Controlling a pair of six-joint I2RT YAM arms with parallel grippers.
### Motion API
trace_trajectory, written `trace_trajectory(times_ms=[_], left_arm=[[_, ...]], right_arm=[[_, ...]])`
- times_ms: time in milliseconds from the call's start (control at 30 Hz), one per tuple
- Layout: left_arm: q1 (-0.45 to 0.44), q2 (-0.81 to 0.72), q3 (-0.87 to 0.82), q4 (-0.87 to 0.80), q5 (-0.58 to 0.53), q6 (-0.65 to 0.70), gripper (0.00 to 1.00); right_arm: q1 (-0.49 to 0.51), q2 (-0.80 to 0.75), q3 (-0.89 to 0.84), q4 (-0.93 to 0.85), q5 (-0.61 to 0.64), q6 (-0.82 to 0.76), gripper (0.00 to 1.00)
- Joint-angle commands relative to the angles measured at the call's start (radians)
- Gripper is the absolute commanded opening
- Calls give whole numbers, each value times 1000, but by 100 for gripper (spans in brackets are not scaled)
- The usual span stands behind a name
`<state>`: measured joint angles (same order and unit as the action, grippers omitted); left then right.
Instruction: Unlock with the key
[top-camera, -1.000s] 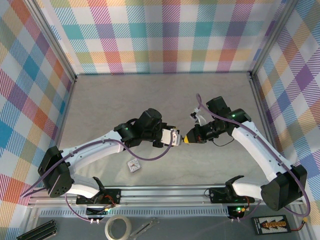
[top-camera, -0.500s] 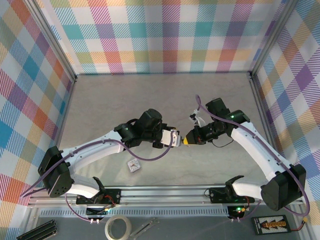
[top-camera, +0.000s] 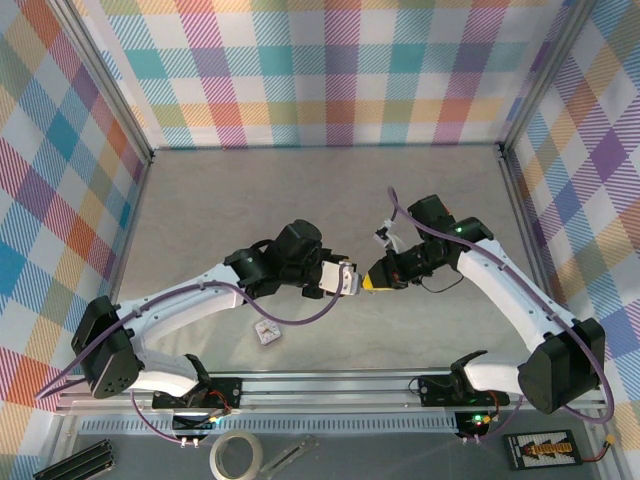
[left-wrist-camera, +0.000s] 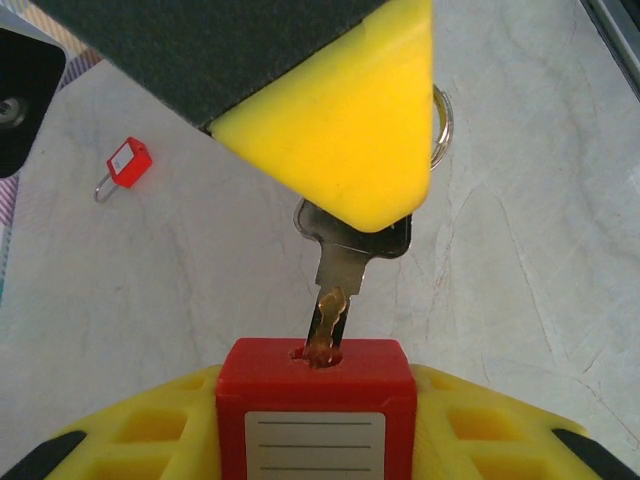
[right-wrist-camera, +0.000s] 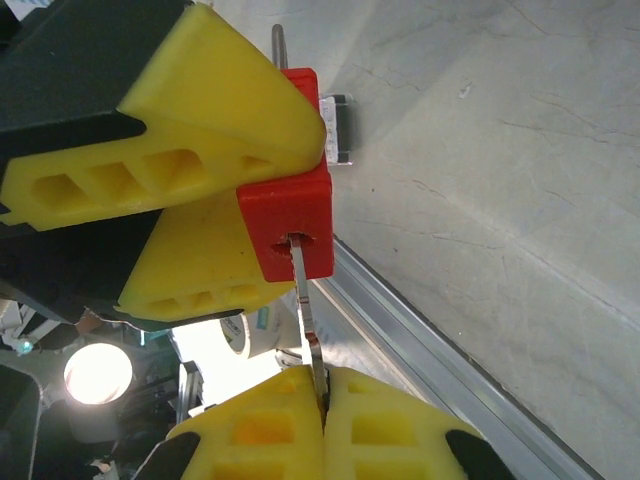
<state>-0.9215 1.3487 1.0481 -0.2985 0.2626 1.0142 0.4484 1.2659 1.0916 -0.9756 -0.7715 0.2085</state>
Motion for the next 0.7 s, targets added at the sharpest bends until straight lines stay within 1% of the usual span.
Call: trace_trajectory(times_ms=[0, 133, 233, 367, 500, 567, 667], left_arm=[[-47, -45, -3, 107, 77, 14, 0], [-78, -45, -7, 70, 60, 52, 0], [-108, -42, 1, 29, 42, 91, 0], [-131, -41, 6, -4, 32, 105, 0], [-131, -52, 42, -29, 119, 39, 0], [-131, -52, 57, -32, 143, 9, 0], [-131, -62, 40, 10, 169, -20, 0]], right_arm=[[4, 29, 6, 53, -32, -16, 0], [4, 53, 17, 35, -38, -52, 0], [4, 81, 37, -5, 20, -92, 0], [4, 98, 49, 2, 73, -106, 0], [26, 66, 22, 75, 68, -101, 0], [43, 54, 13, 85, 78, -109, 0], [47, 59, -7, 116, 62, -85, 0]])
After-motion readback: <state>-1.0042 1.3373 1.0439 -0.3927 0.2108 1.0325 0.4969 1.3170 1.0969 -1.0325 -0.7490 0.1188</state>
